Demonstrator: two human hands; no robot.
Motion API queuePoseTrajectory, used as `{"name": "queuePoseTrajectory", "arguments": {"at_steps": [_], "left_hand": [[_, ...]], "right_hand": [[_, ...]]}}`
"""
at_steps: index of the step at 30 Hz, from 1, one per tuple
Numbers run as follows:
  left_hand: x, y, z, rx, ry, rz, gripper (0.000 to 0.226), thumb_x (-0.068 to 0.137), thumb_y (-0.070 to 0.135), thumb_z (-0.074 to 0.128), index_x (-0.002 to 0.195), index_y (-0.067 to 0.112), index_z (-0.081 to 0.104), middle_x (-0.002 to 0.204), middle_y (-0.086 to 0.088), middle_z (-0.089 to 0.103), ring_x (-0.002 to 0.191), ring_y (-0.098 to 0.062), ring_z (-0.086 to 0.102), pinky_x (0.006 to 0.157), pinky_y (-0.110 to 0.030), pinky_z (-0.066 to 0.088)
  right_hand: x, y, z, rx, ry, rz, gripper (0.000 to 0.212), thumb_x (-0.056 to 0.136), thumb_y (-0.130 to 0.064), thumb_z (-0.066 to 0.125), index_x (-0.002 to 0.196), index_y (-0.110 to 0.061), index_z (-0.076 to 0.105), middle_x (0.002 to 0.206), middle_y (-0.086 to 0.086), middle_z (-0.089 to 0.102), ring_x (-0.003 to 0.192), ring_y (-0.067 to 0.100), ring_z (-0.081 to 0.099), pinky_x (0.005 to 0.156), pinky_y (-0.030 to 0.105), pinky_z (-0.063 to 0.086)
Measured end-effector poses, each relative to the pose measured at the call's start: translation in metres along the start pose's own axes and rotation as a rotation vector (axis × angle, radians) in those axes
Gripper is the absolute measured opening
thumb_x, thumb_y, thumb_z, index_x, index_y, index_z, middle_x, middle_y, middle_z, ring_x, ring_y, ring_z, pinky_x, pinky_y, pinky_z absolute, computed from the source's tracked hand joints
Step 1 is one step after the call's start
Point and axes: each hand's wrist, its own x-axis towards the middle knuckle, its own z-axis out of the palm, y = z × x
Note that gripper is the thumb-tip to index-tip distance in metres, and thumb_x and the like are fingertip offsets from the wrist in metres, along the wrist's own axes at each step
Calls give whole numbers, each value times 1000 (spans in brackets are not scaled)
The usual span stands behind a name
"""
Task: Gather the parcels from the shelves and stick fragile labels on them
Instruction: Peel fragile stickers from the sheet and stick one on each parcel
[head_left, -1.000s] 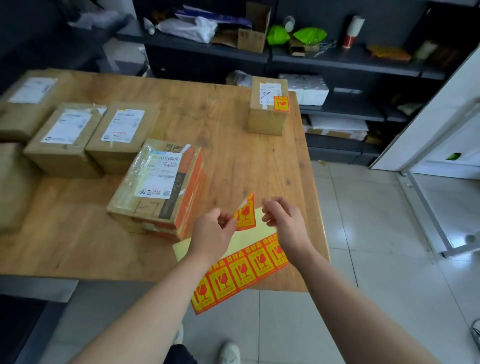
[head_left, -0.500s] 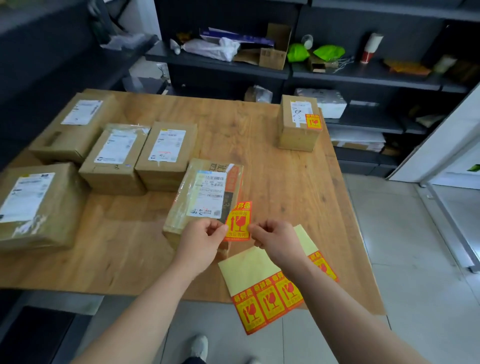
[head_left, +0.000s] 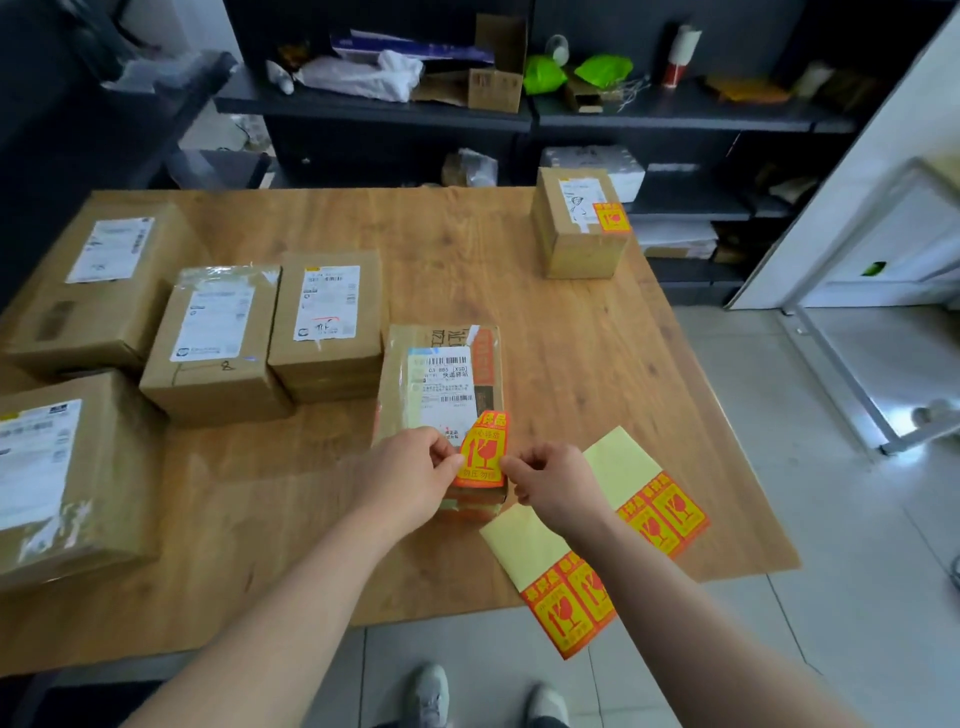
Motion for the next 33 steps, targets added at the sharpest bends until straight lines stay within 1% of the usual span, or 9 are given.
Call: {"name": "queuePoseTrajectory", "arguments": {"at_steps": [3, 9, 12, 15, 21, 25, 28, 31, 33], "left_hand": [[0, 0, -1, 3, -13, 31, 16, 86, 42, 60, 79, 28, 61, 79, 13, 62, 78, -12, 58, 56, -25, 36], [-1, 0, 0, 37, -30, 51, 17, 87, 43, 59, 79, 28, 61, 79, 12, 63, 77, -11, 59, 54, -25, 37], [0, 0, 1, 53, -24, 53, 16, 87, 43, 59, 81, 27, 62, 81, 12, 65, 78, -12, 59, 55, -25, 39], [-1, 2, 1, 76, -19, 60, 17, 87, 43, 58, 85, 28, 63, 85, 11, 65, 79, -12, 59, 52, -24, 36], [-2, 4, 0, 85, -23, 63, 16, 88, 43, 57, 85, 28, 61, 89, 11, 65, 79, -10, 58, 49, -21, 31], [-3, 6, -1, 88, -1, 61, 16, 88, 42, 58, 84, 28, 62, 88, 11, 65, 79, -10, 57, 48, -20, 30], [-4, 5, 0, 82, 25, 75, 15, 87, 42, 59, 85, 28, 61, 85, 11, 65, 79, -10, 58, 48, -20, 30], [-7, 2, 1, 68, 76, 108, 19, 86, 43, 62, 90, 27, 52, 80, 12, 60, 74, -10, 55, 48, -20, 29], [-9, -3, 5, 64, 144, 191, 20, 86, 39, 63, 91, 26, 49, 81, 13, 55, 74, -10, 53, 50, -20, 31]], "right_hand": [[-1, 1, 1, -14, 21, 12, 27, 87, -24, 64, 68, -6, 64, 56, 1, 57, 54, 17, 50, 59, 38, 49], [-4, -4, 0, -91, 30, -2, 26, 90, -25, 62, 70, -8, 65, 58, -1, 59, 57, 16, 54, 58, 33, 48], [-4, -6, -1, -114, 23, -1, 26, 92, -27, 60, 75, -8, 67, 65, 3, 63, 60, 15, 57, 63, 37, 53], [-5, -6, -1, -118, 27, -2, 25, 92, -28, 60, 77, -9, 67, 67, 2, 64, 62, 16, 58, 65, 38, 54], [-7, -4, 1, -150, 48, -26, 20, 91, -28, 61, 79, -13, 67, 63, -6, 59, 56, 9, 52, 48, 22, 39], [-7, -4, 2, -186, 66, -61, 17, 90, -26, 62, 81, -12, 68, 67, -5, 62, 57, 7, 53, 49, 20, 39], [-8, -5, 3, -237, 98, -98, 14, 88, -25, 64, 84, -13, 67, 76, -2, 65, 64, 9, 57, 53, 20, 44], [-11, -8, 1, -248, 154, -123, 17, 85, -26, 68, 91, -16, 56, 81, -4, 59, 70, 9, 54, 55, 20, 42], [-11, -7, -1, -280, 151, -189, 17, 85, -25, 68, 91, -19, 53, 80, -7, 54, 69, 7, 51, 55, 18, 37]]}}
